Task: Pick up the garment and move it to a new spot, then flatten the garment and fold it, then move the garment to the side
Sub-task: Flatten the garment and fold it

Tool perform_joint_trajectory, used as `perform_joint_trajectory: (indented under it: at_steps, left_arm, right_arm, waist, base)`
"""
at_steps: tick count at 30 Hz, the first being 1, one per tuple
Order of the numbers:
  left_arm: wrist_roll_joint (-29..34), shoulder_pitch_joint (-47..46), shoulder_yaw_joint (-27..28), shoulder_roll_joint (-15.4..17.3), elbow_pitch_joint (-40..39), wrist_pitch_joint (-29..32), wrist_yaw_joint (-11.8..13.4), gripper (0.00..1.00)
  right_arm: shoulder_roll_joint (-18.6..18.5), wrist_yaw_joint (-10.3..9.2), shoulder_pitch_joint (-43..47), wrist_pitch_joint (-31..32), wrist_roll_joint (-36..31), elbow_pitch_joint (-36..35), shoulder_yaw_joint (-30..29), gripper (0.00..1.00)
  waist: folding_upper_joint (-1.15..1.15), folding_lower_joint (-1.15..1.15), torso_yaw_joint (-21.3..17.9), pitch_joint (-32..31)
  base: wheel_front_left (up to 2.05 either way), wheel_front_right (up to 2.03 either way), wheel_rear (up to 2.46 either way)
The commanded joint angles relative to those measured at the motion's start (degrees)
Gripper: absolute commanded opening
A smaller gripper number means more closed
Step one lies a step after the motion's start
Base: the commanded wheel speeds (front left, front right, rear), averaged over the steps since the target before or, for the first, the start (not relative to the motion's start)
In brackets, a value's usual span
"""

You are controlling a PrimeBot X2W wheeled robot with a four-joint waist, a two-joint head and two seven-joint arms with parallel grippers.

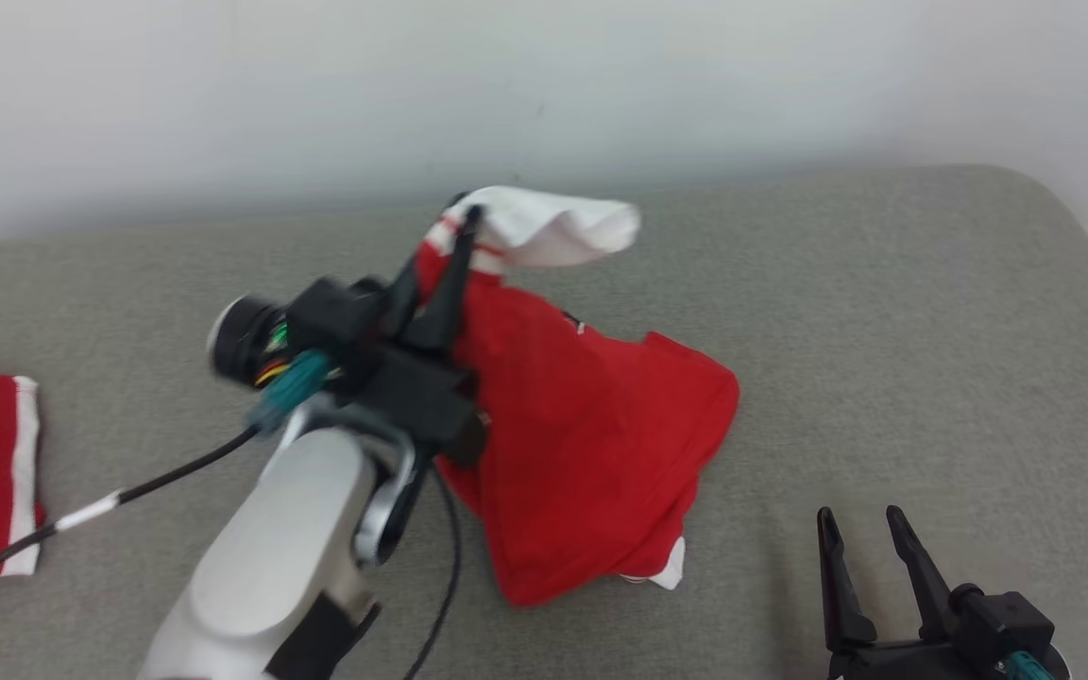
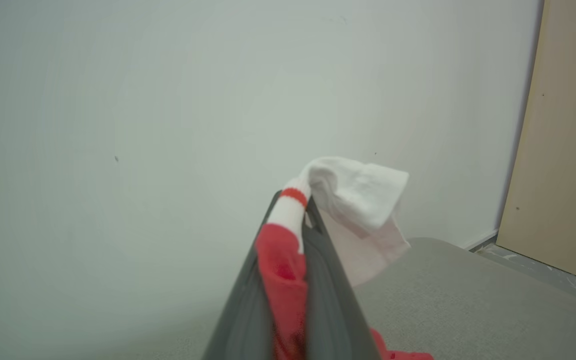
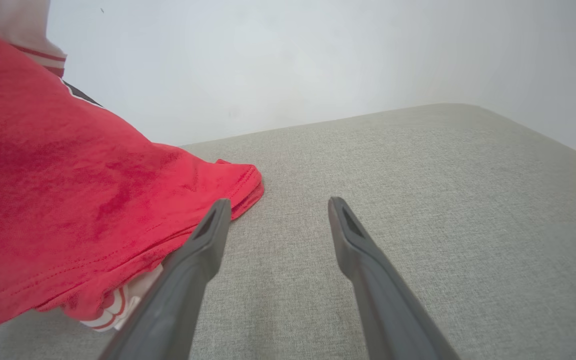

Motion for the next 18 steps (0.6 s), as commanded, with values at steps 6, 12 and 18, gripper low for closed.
perform_joint_trajectory:
  at_steps: [6, 12, 18]
  left_arm:
    - [-4.0, 11.2, 7.1, 3.0, -4.4, -0.2, 2.8, 0.00]
    - [-5.8, 23.7, 13.6, 2.4, -6.9, -0.2, 4.0, 0.00]
    - [-4.4, 32.8, 18.1, -0.9, -6.8, -0.2, 2.8, 0.00]
  right_arm:
    - [0.1, 0.21, 0.8, -0.1, -0.4, 0.2, 0.3, 1.00]
    - [0.1, 0.21, 0.8, -0.1, -0.6, 0.8, 0.7, 1.00]
    - [0.1, 0.21, 1.1, -0.1, -1.2, 1.1, 0.4, 1.00]
  waist:
    - [0.00, 0.00, 3.4, -1.2]
    - [0.00, 0.00, 3.0, -1.3]
    - [0.00, 0.00, 2.2, -1.6]
  base:
    - [0.00, 0.00, 0.00]
    - [0.00, 0.00, 0.00]
    - [0.00, 0.00, 0.00]
